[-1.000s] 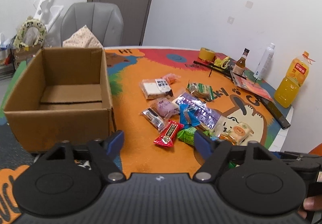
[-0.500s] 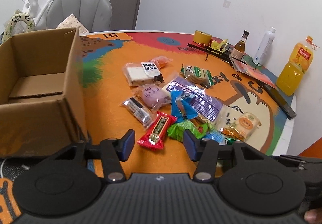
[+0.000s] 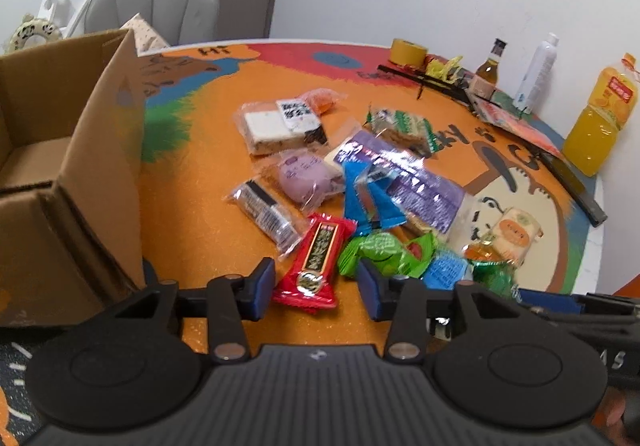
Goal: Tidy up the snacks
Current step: 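Grasp the red snack bar with the left gripper while the right grasps the green plum bag, then carry both snacks over the cardboard box and open both grippers to drop them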
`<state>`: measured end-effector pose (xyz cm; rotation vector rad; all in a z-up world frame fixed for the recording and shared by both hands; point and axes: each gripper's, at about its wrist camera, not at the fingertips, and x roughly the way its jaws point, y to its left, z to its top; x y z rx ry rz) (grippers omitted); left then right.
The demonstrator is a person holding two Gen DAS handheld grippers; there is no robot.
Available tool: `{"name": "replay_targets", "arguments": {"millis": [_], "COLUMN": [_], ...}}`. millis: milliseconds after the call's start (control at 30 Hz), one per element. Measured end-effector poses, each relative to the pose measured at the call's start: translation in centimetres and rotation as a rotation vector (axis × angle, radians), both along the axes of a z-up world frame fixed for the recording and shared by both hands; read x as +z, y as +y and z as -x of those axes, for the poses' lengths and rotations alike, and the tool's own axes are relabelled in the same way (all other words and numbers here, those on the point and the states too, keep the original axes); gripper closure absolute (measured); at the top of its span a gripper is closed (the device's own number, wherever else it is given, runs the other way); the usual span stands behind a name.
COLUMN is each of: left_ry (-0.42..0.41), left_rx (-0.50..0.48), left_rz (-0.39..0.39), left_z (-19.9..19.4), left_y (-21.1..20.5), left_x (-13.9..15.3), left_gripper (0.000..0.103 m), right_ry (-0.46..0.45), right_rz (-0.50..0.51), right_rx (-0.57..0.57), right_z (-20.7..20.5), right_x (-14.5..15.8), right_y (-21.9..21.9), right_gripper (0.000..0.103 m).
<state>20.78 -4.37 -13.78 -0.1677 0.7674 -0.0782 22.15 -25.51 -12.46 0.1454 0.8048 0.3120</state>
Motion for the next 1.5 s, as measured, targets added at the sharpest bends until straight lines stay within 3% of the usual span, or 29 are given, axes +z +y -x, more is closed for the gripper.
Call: {"name": "replay_targets", "arguments": {"millis": [100, 200, 433, 500, 1067, 1500], "left_ry": [-0.009, -0.013, -0.025, -0.030, -0.134, -0.207], "left_rx": [0.005, 0.000, -0.024, -0.029, -0.022, 0.015], "left_rz": [-0.009, -0.012, 0.010, 0.019, 0.047, 0.031], "left_z": [0.1, 0.1, 1.2, 1.7, 4.7, 5.5], "left_y": [-0.2, -0.3, -0.3, -0.1, 0.9, 3.3], "left_x": [-0.2, -0.2, 0.0, 0.2, 3.9, 7.4], "left_gripper": [0.066, 0.074, 0.083, 0.084, 0.086, 0.086], "right_ry": [-0.006, -0.022, -0.022, -0.024, -0.116, -0.179], "right_rz": [0.021, 0.032, 0.004, -0.006, -0.030, -0.052], "right_rx": [-0.002, -0.015, -0.015, -0.010, 0.034, 0.091], "right_z": [0.0, 0.2, 1.1, 1.3, 2.7, 1.6], "right_x": [-0.4, -0.4, -0.4, -0.2, 2.1, 4.4], "right_y": [0.5, 0.6, -0.2, -0.2, 1.1, 4.7], "right_gripper": [0.044, 0.057, 0.062, 0.069, 0.070, 0.070]}}
